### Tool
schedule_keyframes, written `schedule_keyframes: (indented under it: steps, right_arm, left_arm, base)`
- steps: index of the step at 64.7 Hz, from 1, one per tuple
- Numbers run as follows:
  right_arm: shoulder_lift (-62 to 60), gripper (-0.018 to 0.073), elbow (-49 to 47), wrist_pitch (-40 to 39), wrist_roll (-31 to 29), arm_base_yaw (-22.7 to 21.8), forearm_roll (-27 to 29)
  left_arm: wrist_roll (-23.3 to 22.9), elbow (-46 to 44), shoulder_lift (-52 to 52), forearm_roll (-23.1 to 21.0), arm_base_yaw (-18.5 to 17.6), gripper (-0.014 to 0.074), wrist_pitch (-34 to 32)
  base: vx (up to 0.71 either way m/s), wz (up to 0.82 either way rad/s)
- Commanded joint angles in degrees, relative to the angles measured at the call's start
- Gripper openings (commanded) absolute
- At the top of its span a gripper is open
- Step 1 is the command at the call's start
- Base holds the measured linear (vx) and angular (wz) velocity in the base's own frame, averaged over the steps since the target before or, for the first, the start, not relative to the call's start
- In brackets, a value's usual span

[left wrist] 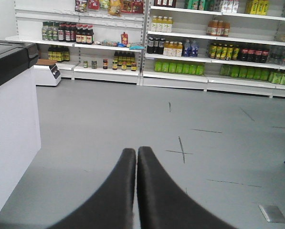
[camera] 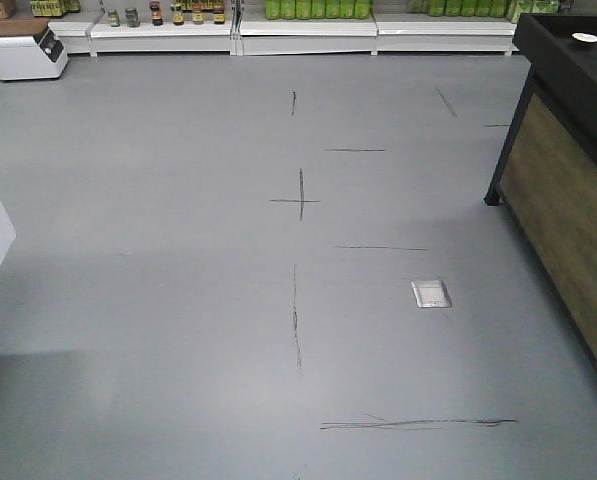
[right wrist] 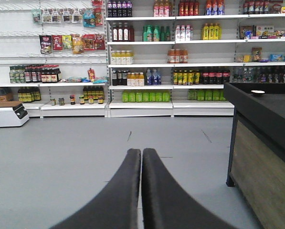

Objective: Pick three apples into basket with both arms
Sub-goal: 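Drive the base forward across the floor toward the fruit tables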

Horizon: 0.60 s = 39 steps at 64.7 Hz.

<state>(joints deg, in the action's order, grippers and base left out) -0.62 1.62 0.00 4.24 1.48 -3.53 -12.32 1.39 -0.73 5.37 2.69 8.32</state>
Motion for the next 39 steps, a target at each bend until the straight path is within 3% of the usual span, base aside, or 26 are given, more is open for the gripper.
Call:
schedule_keyframes:
  steps: [1, 39]
  right_arm:
    - [-0.6, -0.0005, 0.8, -4.2, -0.5, -0.3, 0.0]
    - [-0.6, -0.0005, 0.8, -4.2, -0.5, -0.3, 0.0]
  left_arm:
    - [-0.3, 1.4, -0.9, -0.4, 0.2, -0.0008, -4.7]
    - [-0.3, 1.4, -0.9, -0.4, 0.2, -0.0008, -4.7]
  base:
    - [0.00, 0.00]
    - [0.00, 0.00]
